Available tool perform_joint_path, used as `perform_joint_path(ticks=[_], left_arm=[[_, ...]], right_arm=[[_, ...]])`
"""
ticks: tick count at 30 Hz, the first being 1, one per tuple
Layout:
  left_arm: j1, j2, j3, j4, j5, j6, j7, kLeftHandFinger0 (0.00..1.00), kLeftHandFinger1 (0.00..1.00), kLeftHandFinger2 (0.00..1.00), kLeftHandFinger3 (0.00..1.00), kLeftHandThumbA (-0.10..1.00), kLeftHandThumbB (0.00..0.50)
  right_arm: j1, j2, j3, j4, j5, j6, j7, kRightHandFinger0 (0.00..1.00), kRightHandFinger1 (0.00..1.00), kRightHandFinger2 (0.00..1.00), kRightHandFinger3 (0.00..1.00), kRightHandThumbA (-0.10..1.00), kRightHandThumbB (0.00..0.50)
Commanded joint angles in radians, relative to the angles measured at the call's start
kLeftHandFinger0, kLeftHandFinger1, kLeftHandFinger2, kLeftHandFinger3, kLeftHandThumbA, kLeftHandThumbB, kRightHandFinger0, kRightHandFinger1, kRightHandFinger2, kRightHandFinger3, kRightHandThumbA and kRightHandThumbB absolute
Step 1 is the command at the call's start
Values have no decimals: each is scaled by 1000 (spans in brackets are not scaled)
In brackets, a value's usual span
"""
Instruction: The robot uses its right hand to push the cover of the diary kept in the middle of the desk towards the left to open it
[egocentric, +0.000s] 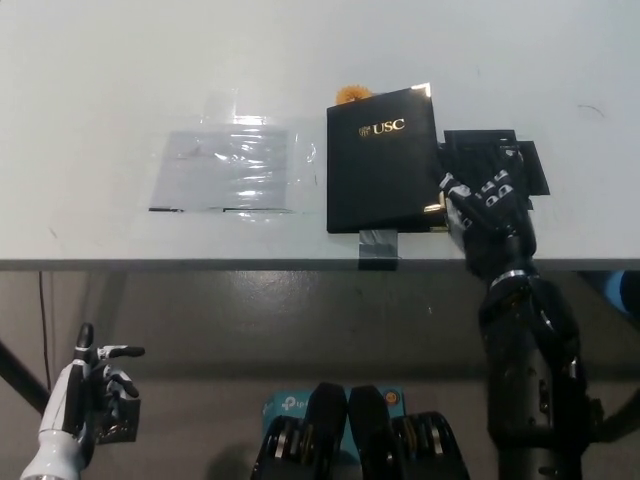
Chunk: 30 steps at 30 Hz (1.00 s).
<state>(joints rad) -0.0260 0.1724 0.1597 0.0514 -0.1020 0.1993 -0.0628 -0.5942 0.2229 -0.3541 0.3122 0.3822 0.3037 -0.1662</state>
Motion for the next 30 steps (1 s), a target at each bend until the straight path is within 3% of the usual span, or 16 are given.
perform_joint_path(ticks=[1,11,16,19,22,24,30], left_arm=[[-23,-5,-6,-15,-5,-32,0,32,145,236,517,1000,499],[-14,-6,-14,-8,-9,-54,-13,50,159,247,545,1000,493],[-9,-5,-12,-16,-14,-46,-13,53,176,261,553,1000,441],[-4,-2,-17,-7,-7,-61,-16,63,176,265,567,1000,496],[-4,-2,-17,-8,-9,-49,-14,88,191,274,585,1000,500],[-5,-13,-11,-21,-22,-27,-8,40,186,252,566,1000,475],[-10,0,-29,-13,3,-34,-10,95,171,235,552,1000,500]], right_arm=[[-15,31,-12,3,65,-57,20,1000,1000,1000,1000,999,187],[-19,85,11,73,60,-102,7,1000,1000,1000,1000,1000,161],[-41,100,24,106,50,-122,-6,1000,1000,1000,1000,992,160],[-48,105,32,116,49,-129,0,1000,1000,1000,1000,991,154],[-64,111,40,122,44,-132,-8,1000,1000,1000,1000,975,170],[-93,110,66,138,21,-134,-2,1000,1000,1000,1000,1000,174],[-153,118,100,144,7,-138,-18,1000,1000,1000,1000,951,209]])
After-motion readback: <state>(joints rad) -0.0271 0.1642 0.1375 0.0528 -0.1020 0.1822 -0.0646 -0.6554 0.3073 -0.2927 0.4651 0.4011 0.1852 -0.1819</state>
